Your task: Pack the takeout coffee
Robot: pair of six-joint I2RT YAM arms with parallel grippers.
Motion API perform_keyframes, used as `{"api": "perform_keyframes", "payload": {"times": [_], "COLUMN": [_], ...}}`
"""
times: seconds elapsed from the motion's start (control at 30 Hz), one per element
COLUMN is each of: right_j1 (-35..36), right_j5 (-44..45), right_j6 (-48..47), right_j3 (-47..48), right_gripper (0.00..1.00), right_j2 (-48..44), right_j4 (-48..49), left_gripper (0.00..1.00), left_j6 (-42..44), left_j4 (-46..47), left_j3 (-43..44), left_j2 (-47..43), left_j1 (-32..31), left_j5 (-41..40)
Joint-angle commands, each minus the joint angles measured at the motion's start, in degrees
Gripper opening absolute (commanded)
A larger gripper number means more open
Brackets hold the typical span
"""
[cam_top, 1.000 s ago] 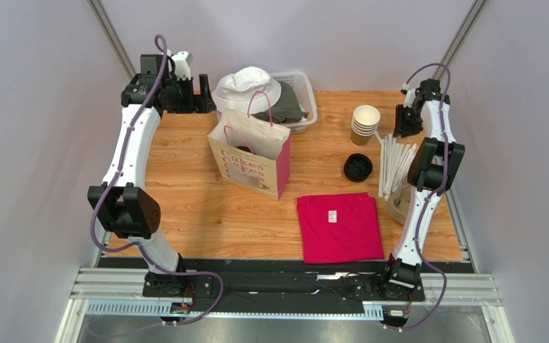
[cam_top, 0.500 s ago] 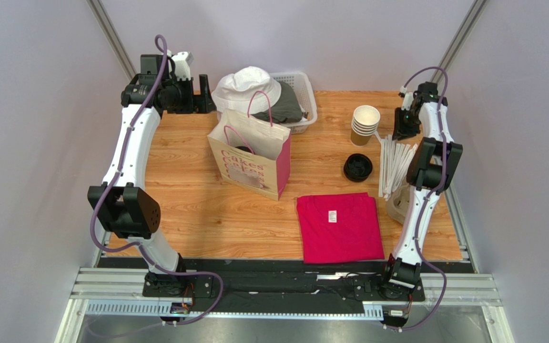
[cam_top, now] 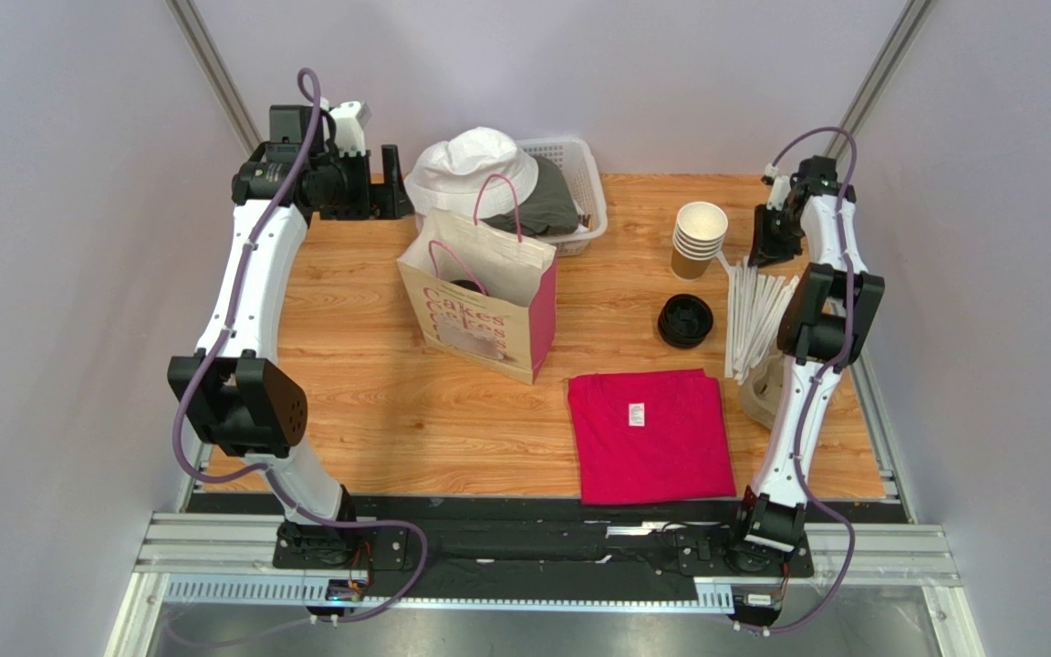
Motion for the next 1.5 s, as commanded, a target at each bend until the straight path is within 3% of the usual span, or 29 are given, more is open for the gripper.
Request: {"api": "perform_keyframes", "payload": {"times": [0.0,0.23,0.33,0.8,1.1,1.2,1.3,1.33,1.47], "right_j1": [0.3,0.2,0.2,-0.6,-0.8,-0.4,1.6,3.7,12.1], "right_j5": [0.8,-1.0,-1.3,-6.8,-15.9,-21.9,-27.5,-29.1,-29.6], "right_j6": [0.5,1.0,1.6,7.9,14.1,20.3,29.9,34.8,40.0], "right_j3": [2.0,1.2,0.7,-2.7,-0.1,2.0,-0.4,-1.2,0.3], "right_gripper": [0.22,0.11,0.0,0.0,0.0,0.0,0.0,0.0,0.0], "right_j2": [1.4,-0.6,-2.0,-15.5,-27.0,-30.7,-36.0,-37.2,-40.3], "right_j4": [0.2,0.1,0.0,-0.6,1.2,4.9,16.7,24.6,40.3], "left_gripper": [0.99,0.99,0.99,0.99,0.99,0.99,0.99,0.99,0.99], "left_j6": [0.3,0.3,0.4,1.3,1.6,1.2,0.4,0.2,0.5], "left_j4": [-0.1,-0.1,-0.1,-0.1,0.2,0.6,1.5,1.7,2.6], "left_j3": [1.2,1.2,1.2,0.3,1.8,2.4,2.2,2.1,2.2], "left_j2": [0.0,-0.1,-0.1,-1.2,-1.0,-1.1,-1.5,-1.6,-2.0], "left_j1": [0.4,0.4,0.4,0.4,0.4,0.5,0.7,0.8,0.9], "left_j5": [0.1,0.0,0.1,-0.7,-0.8,-0.8,-0.5,-0.2,-0.2]}}
